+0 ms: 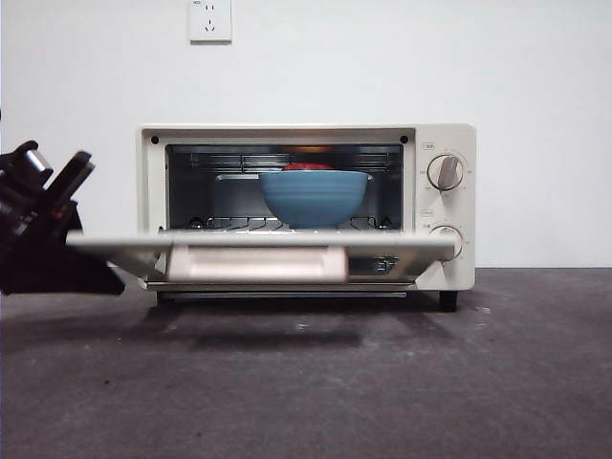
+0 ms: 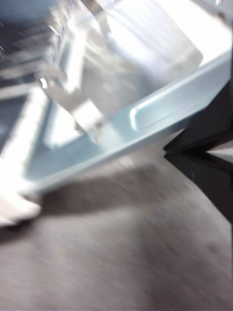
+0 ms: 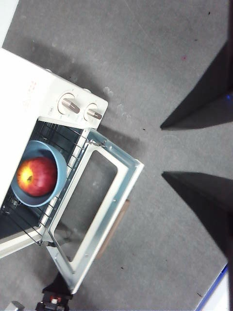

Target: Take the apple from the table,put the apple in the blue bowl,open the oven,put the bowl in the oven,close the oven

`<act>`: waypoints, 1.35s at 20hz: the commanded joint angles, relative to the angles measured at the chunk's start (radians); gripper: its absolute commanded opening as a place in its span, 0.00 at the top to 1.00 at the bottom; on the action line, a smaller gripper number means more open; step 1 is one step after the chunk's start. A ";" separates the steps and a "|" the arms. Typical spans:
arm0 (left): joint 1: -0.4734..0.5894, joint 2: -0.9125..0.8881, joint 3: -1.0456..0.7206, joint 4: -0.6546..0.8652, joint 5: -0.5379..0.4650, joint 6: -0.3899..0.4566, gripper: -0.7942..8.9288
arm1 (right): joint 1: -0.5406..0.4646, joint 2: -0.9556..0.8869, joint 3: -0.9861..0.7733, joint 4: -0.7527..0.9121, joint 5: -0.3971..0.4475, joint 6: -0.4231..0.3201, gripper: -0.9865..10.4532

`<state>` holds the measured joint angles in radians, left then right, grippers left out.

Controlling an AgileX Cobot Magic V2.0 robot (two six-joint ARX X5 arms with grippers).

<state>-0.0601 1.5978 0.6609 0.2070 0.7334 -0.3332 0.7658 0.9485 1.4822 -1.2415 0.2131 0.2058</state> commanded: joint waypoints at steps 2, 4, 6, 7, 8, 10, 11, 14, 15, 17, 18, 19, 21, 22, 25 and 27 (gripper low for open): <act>0.001 0.009 0.019 0.114 0.080 -0.094 0.91 | 0.011 0.004 0.020 0.009 0.005 -0.004 0.79; 0.012 0.009 0.019 0.174 0.079 -0.125 0.91 | 0.011 0.003 0.020 0.009 0.005 -0.004 0.79; 0.016 0.009 0.019 0.250 0.078 -0.159 0.91 | 0.011 0.003 0.020 0.009 0.005 -0.004 0.79; 0.016 0.009 0.019 0.291 0.075 -0.174 0.91 | 0.011 0.003 0.020 0.009 0.005 -0.004 0.79; 0.017 0.009 0.019 0.332 0.063 -0.189 0.91 | 0.011 0.003 0.020 0.009 0.005 -0.003 0.79; 0.017 0.009 0.019 0.402 0.027 -0.216 0.91 | 0.011 0.003 0.020 0.009 0.005 -0.001 0.79; 0.017 0.009 0.019 0.422 0.012 -0.227 0.91 | 0.011 0.003 0.020 0.009 0.005 0.003 0.79; 0.017 0.009 0.020 0.436 -0.002 -0.235 0.91 | 0.011 0.003 0.020 0.009 0.005 0.004 0.79; 0.017 0.008 0.020 0.436 -0.001 -0.238 0.91 | 0.011 0.003 0.020 0.009 0.005 0.004 0.79; 0.015 -0.006 0.020 0.415 0.000 -0.240 0.91 | 0.011 0.003 0.019 0.010 0.005 0.004 0.79; 0.015 -0.014 0.020 0.405 0.000 -0.240 0.91 | 0.011 0.003 0.014 0.014 0.004 0.004 0.79; 0.013 -0.027 0.020 0.386 0.000 -0.237 0.91 | 0.011 0.003 0.005 0.022 0.000 0.004 0.79; 0.010 -0.059 0.020 0.347 0.000 -0.219 0.91 | 0.011 -0.005 -0.037 0.056 -0.003 0.004 0.79; 0.007 -0.080 0.020 0.321 -0.001 -0.200 0.91 | 0.011 -0.016 -0.069 0.086 -0.005 0.004 0.79; 0.002 -0.156 0.020 0.218 -0.018 -0.143 0.91 | 0.011 -0.046 -0.193 0.214 -0.035 0.004 0.79; -0.005 -0.219 0.020 0.122 -0.063 -0.097 0.91 | 0.011 -0.068 -0.284 0.315 -0.065 0.004 0.79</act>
<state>-0.0628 1.3933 0.6662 0.3614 0.6861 -0.4961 0.7658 0.8764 1.2224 -0.9760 0.1566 0.2066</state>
